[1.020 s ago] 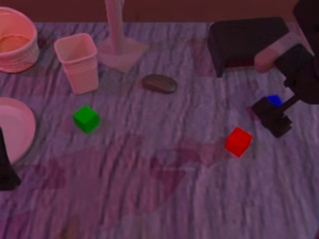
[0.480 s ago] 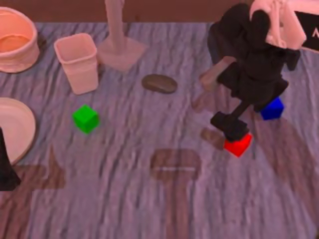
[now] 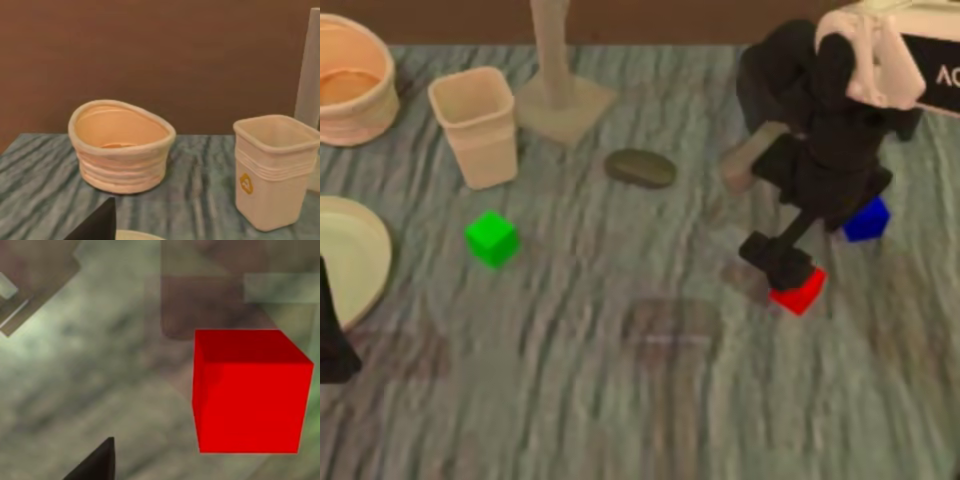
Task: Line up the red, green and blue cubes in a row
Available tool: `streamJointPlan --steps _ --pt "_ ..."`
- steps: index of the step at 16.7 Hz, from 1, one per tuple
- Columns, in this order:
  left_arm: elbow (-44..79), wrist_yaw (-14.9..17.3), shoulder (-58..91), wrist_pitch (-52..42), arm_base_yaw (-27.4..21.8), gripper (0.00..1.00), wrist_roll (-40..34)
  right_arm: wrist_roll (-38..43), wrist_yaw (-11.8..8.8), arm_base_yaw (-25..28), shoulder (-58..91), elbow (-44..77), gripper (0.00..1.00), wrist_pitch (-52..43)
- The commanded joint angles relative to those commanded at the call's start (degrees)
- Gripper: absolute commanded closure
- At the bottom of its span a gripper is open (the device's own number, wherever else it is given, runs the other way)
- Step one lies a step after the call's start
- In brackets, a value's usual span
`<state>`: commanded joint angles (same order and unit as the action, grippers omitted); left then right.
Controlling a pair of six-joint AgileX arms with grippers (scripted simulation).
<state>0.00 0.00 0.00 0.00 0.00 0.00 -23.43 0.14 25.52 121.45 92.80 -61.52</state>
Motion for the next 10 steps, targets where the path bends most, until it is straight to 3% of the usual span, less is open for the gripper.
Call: streamJointPlan --steps 6,10 --pt "0.0 0.0 0.0 0.0 0.0 0.00 0.0 0.2 0.0 0.2 5.5 -7.4 0.00 13.4" --pt "0.0 0.0 0.0 0.0 0.0 0.00 0.0 0.2 0.1 0.2 6.4 -8.4 0.00 15.0"
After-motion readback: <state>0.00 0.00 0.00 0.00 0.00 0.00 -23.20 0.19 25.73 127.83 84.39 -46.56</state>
